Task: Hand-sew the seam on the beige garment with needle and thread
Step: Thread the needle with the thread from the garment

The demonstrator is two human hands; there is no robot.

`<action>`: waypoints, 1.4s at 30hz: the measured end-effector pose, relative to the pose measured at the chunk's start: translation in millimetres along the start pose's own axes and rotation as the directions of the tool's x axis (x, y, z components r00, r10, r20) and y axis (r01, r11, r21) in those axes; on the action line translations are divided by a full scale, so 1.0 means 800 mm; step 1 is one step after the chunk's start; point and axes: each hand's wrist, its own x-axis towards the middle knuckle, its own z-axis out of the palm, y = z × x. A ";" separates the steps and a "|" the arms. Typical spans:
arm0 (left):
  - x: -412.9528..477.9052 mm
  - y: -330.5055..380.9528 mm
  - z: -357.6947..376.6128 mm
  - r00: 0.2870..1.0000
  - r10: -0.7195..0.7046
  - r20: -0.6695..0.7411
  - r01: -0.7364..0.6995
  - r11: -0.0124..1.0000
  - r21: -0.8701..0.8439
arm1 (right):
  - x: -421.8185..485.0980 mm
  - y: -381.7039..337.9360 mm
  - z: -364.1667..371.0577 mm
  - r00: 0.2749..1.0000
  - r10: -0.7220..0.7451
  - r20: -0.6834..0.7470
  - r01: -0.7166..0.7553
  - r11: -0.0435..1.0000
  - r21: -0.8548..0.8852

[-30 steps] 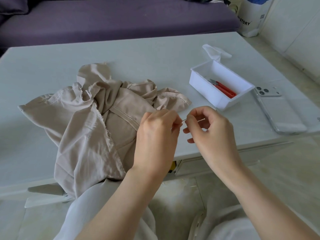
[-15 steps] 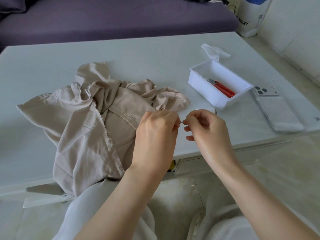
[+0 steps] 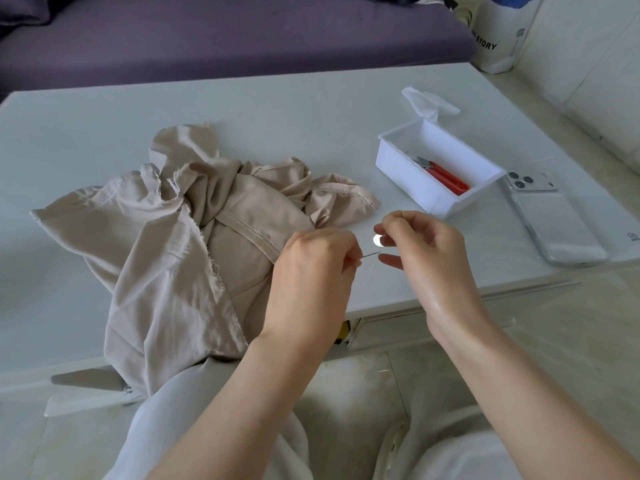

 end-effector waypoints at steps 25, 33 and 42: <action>0.018 -0.017 -0.024 0.914 -0.405 -0.005 0.380 0.862 -0.336 | 0.017 0.008 -0.036 0.996 -0.040 -0.078 0.050 0.991 0.127; 0.024 -0.023 -0.031 0.919 -0.391 -0.052 0.357 0.880 -0.313 | 0.027 0.021 -0.041 0.997 0.004 -0.081 0.007 0.991 0.131; 0.030 -0.032 -0.047 0.881 -0.460 -0.111 0.396 0.846 -0.358 | 0.048 0.042 -0.034 0.994 0.086 -0.066 -0.077 0.990 0.119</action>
